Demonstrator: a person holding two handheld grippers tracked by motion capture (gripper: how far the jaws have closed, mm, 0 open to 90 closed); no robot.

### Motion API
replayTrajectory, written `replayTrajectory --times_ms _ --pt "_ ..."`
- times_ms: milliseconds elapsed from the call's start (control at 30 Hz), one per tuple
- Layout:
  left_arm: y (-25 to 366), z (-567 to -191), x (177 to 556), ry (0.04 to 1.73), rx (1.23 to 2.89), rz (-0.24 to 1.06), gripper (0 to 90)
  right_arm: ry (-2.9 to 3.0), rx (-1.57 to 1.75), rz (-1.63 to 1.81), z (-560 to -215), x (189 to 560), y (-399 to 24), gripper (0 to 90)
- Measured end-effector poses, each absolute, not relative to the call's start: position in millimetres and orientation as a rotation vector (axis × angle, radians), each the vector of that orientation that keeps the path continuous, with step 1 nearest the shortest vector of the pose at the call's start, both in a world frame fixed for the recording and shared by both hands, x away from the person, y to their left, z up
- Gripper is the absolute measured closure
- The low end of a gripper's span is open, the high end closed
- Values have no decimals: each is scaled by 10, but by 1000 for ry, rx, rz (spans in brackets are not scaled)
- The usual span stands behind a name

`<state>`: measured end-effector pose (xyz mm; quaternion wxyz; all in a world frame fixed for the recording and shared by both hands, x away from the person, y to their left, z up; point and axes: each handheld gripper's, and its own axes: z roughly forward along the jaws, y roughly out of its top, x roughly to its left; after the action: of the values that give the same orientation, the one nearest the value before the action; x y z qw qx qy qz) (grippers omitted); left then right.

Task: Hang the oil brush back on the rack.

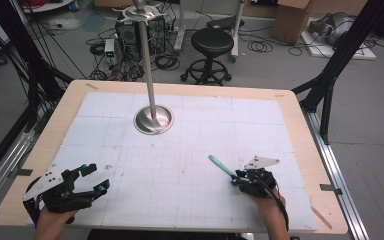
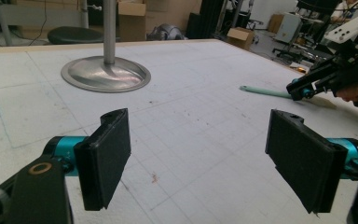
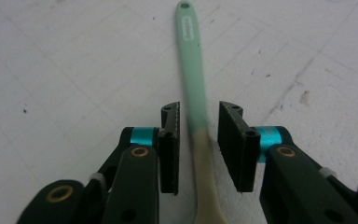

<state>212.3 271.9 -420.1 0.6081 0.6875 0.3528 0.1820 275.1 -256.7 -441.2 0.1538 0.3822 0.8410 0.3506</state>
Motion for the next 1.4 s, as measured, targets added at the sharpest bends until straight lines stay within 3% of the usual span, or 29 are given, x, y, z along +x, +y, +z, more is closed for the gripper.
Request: replayTrajectory --times_ms 233,867,1400 --pt "2708 -4204 2124 813 1595 422 226 2420 1143 1005 -4404 2758 -2573 818" --pt "2684 -4178 2123 829 1561 376 226 2354 1181 1189 -4281 2695 -2531 828" --pt "2387 -3844 2170 840 1513 320 222 2290 1078 1471 -4028 2606 -2273 827"
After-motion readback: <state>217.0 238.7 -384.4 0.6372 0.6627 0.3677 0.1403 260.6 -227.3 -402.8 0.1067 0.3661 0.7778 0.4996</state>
